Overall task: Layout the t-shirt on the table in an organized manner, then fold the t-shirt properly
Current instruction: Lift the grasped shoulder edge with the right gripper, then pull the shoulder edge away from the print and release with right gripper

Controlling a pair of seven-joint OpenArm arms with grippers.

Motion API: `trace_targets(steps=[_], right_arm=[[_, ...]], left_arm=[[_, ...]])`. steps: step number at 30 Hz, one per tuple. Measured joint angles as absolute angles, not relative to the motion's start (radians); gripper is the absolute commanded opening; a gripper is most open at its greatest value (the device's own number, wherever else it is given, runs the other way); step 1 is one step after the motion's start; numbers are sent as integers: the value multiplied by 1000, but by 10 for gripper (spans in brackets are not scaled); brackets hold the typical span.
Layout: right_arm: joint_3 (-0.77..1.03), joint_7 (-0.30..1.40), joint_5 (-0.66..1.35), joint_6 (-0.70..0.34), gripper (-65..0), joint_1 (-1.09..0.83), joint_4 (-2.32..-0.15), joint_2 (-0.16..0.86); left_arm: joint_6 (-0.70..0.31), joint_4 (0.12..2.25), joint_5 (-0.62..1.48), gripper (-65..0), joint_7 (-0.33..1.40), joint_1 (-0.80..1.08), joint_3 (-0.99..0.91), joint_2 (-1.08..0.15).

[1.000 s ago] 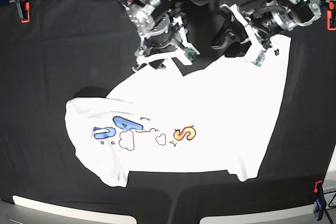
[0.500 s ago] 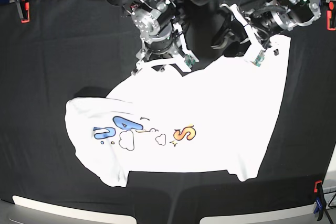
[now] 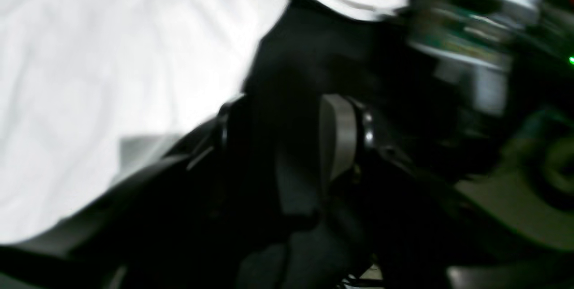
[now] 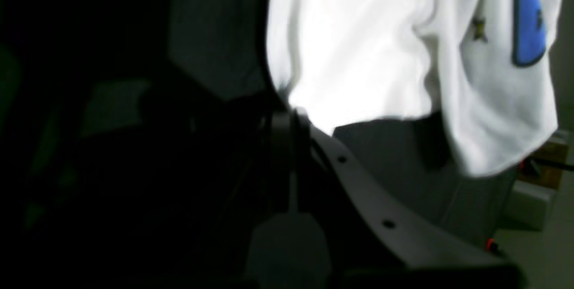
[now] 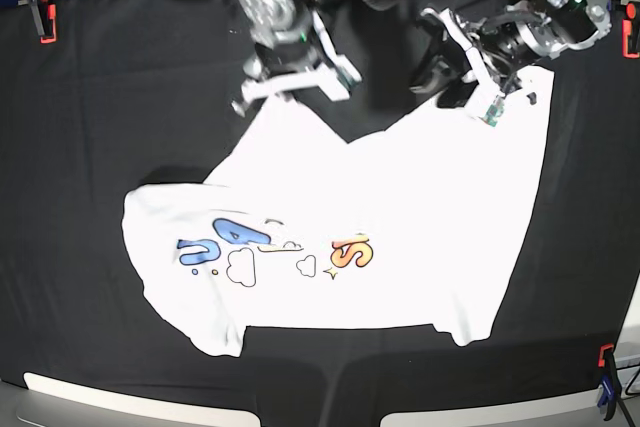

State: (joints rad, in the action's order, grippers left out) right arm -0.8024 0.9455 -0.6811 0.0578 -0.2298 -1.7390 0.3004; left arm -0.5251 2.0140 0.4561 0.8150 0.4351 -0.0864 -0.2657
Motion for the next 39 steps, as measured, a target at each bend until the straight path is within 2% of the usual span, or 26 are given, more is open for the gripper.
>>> trace_targets(steps=[5,13,20,27,35,39], right_arm=[[-802,970,-690,52,-650,-364,-1861,458],[-803,1076,-857,54,-650,-605,-2075,658],[-799,1119,-993,143,-650,-832,-2159,838],[-797,1120,-1082,174,-650,-1008,-2162,942],[-796,1120,-1179,248,-650,-1011,-2163,947],[-796,1120,-1179,252,-398,-1011,-2163,946]], left_arm=[[-524,2014,444,-415,815,430,-87,-266],[-524,2014,445,-415,812,398,-88,-266],[-524,2014,445,-415,814,399,-88,-266],[-524,2014,444,-415,815,399,-88,-265],[-524,2014,445,-415,815,399,-88,-266],[-524,2014,445,-415,815,399,-88,-266]])
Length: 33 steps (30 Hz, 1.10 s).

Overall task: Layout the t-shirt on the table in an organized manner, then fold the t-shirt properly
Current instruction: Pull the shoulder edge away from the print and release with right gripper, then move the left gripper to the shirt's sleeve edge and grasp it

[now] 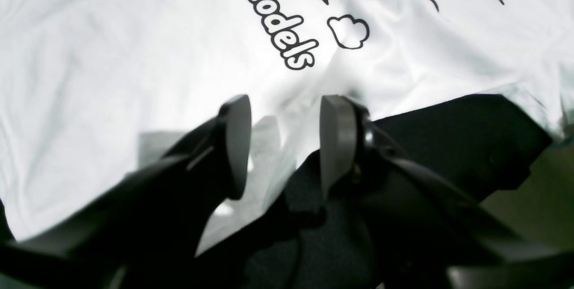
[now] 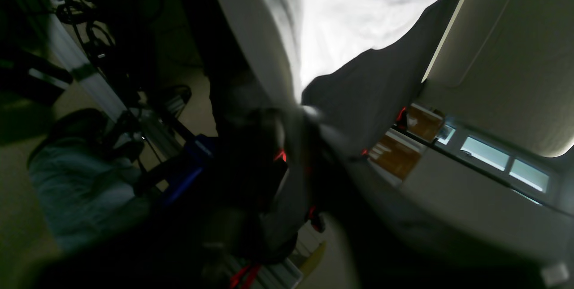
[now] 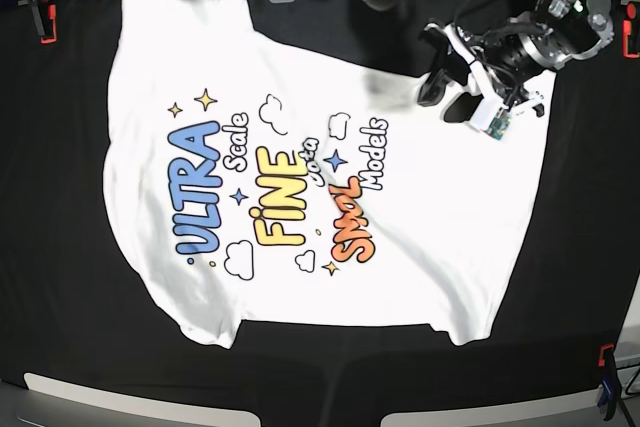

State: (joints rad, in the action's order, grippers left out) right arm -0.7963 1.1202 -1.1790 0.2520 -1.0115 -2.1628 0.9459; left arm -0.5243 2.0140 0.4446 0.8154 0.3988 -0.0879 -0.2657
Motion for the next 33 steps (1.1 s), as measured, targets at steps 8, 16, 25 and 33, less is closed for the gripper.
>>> trace_targets(steps=[8,16,25,33], right_arm=[[-799,1120,-1375,394,-349,-955,-2163,944],[-783,1111,-1257,419,-349,-665,-2162,865],[-1010,1033,-1337,416,-349,-728,-2162,964],[-1129,1105,-1195,416,-349,-718,-2162,952]], left_arm=[[-524,2014,445,-415,815,399,-88,-266],[-524,2014,448,-415,814,399,-86,-266],[-524,2014,448,-415,811,398,-86,-266],[-525,2014,197,-415,843,398,-86,-267]])
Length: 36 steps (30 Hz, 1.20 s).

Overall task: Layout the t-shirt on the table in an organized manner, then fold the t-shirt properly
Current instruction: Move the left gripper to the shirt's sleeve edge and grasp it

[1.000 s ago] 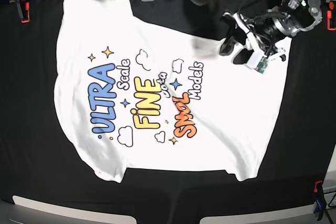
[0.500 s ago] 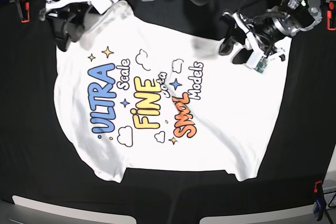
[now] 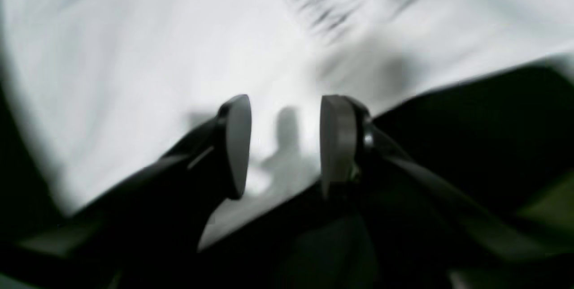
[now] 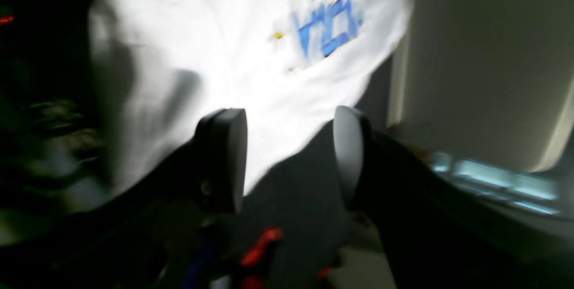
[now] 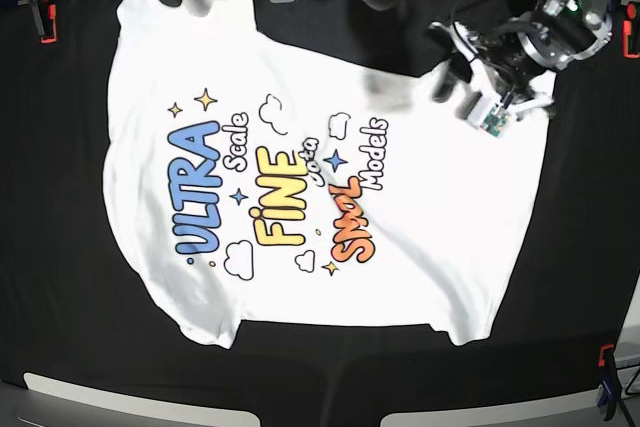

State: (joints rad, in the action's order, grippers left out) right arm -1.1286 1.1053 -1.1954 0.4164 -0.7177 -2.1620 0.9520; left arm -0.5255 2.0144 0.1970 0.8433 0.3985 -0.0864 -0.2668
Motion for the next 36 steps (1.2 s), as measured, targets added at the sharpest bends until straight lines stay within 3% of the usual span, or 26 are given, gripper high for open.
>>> trace_targets(steps=[5,8,13,16,20,29,36], right_arm=[[-1130,1090,-993,418,-349,-725,-2162,892],[-1130,1089,-994,418,-349,-724,-2146,892],[-1097,1090,-982,419,-349,-723,-2091,892],[-1077,1105,-968,419,-349,-723,-2051,892],[-1071,1113,-972,419,-349,-723,-2004,892],[-1071,1092,-974,428,-349,-717,-1801,887],[-1071,1004,-1019,437,-349,-625,-1657,798]], left_arm=[[-524,2014,171,-415,897,414,-86,-379],[-524,2014,237,-415,885,453,-87,-421],[-525,2014,283,-415,854,501,-86,-416],[-517,2014,203,-415,860,535,-86,-416],[-323,2014,138,-415,861,554,-86,-416],[-316,2014,130,-415,854,554,-86,-416],[-315,2014,130,-415,854,554,-86,-417]])
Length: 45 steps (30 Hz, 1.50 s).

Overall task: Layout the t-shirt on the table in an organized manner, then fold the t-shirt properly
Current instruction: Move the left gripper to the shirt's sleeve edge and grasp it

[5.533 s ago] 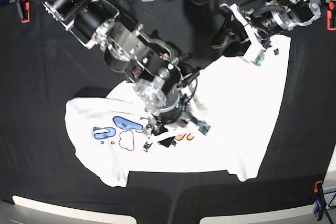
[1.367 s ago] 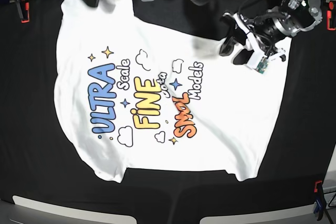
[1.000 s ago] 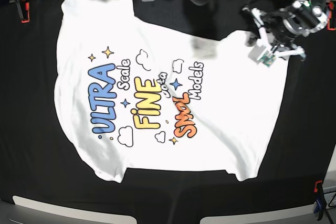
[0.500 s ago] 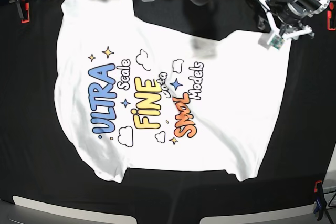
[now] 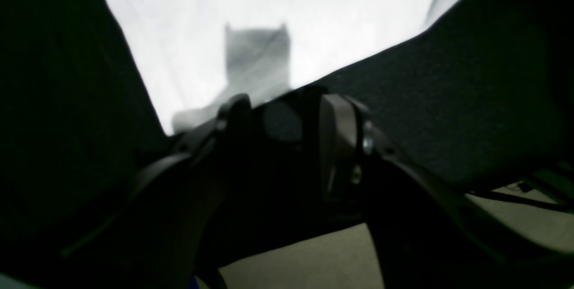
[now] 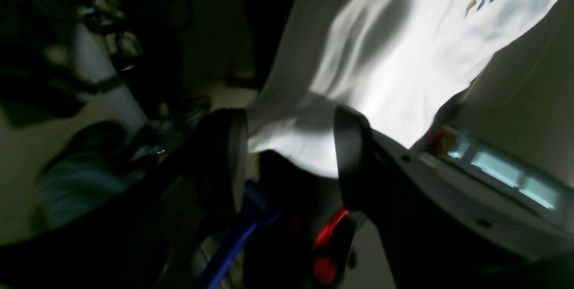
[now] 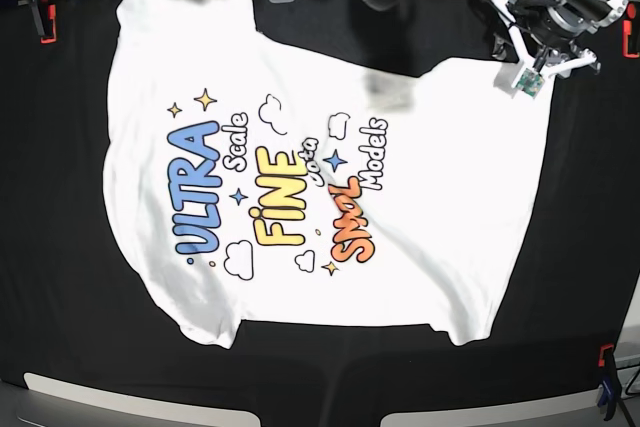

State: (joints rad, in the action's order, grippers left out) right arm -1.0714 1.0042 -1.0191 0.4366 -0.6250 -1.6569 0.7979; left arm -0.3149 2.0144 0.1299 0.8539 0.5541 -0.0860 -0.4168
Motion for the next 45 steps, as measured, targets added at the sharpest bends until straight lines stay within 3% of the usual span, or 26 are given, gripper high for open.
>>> trace_targets(steps=[6,8,12,16,19,24,29,38,45], right_arm=[[-1072,1018,-1115,438,-358,-567,-1579,780],[-1093,1058,-1205,458,-424,-584,-1579,779],[-1182,1109,-1238,521,-650,-599,-1579,786],[-1221,1152,-1297,529,-650,-595,-1579,787],[-1250,1171,-1310,529,-650,-596,-1579,787],[-1268,1185,-1312,528,-650,-595,-1579,787],[-1268,1187,-1313,528,-650,-596,-1579,786],[-1268,1187,-1312,528,-650,-596,-1579,786],[-1268,1195,-1343,527,-650,-596,-1579,785]], left_arm=[[-315,2014,130,-415,854,554,-86,-416],[-315,2014,130,-415,854,554,-86,-416],[-315,2014,130,-415,854,554,-86,-416],[-317,2014,112,-415,854,554,-86,-420],[-321,2014,-14,-415,854,554,-86,-448],[-321,2014,-53,-415,830,558,-86,-592],[-367,2014,-116,-415,614,632,-84,-689],[-392,2014,-371,-415,344,686,-72,-707],[-393,1885,-556,-415,313,661,64,-707]])
